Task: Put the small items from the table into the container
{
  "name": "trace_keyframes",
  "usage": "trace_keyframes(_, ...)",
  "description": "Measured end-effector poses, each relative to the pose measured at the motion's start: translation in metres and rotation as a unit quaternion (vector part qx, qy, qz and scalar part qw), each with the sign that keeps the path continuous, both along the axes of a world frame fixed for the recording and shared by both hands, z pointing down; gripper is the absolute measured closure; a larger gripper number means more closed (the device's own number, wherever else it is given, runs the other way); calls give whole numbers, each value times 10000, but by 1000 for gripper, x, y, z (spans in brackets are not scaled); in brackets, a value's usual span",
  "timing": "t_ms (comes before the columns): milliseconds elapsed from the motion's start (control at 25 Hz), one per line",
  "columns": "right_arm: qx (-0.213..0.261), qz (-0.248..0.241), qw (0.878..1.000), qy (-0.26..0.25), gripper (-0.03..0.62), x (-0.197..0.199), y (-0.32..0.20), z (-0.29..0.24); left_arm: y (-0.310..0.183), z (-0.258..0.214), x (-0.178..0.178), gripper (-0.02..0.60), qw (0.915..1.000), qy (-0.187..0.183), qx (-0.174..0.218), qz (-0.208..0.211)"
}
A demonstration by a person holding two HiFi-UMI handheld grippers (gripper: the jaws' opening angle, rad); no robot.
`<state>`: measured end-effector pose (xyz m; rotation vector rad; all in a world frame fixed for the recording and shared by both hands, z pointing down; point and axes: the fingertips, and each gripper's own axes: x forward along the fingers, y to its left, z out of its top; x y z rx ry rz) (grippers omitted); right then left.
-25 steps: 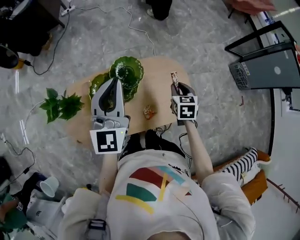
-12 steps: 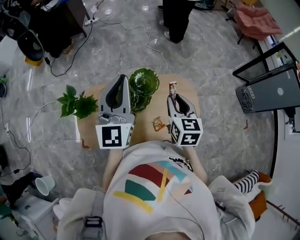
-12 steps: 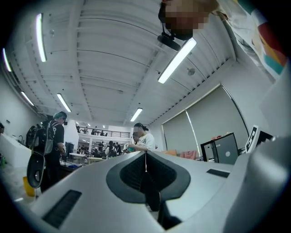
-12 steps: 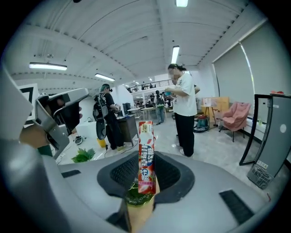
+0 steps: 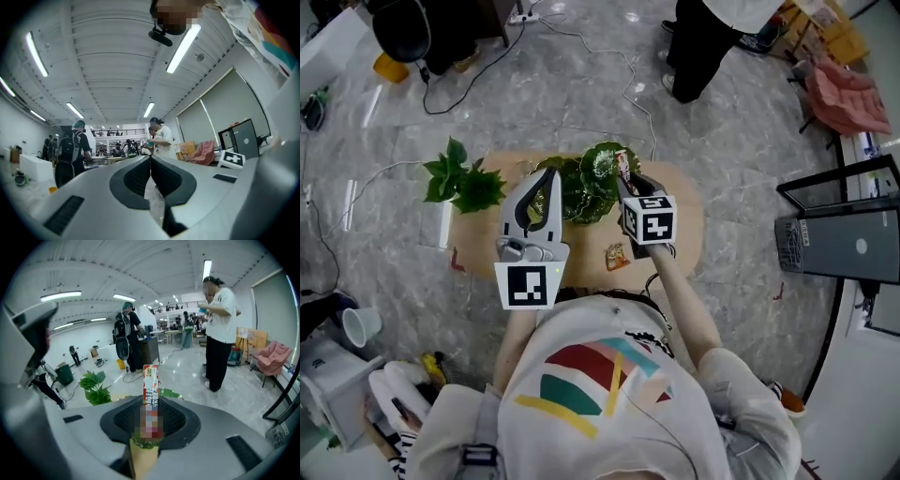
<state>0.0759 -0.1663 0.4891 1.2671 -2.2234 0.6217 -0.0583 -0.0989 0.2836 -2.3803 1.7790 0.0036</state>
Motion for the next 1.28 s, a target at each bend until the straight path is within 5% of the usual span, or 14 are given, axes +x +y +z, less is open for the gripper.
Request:
trace_keyframes(240,-1326,-168,9873,857,482,-13,-44,100,19,30,-45,571,9961,258,-507,-679)
trace_keyframes(640,-1860,-135,9789,833,482,-31,-51,128,36,35,-78,571,9904,252,-497,-1262)
trace_keyframes(760,-1646,-520,9814,841,471,-40,-46,125,39,33,-75,571,9906,282,-454,-1258)
trace_keyframes(840,-1383,-777,9832,907,357,-48,-44,116,41,31,-72,571,9916,222,-396,-1209)
trace_keyframes(920,-895,-913,9865,1019,344,-52,-42,95,43,33,-69,571,9926,114,-423,-1136)
trace_keyframes(1080,132,-1101,9908,774,345,-65,-17,23,38,30,-66,571,9932,325,-370,-1053)
trace_keyframes(1240,535,-1126,9920,-203,351,-73,36,-52,31,19,-51,571,9960,219,-187,-842)
trace_keyframes(1280,637,-947,9922,-510,449,-70,47,-69,30,17,-47,571,9964,194,-173,-811)
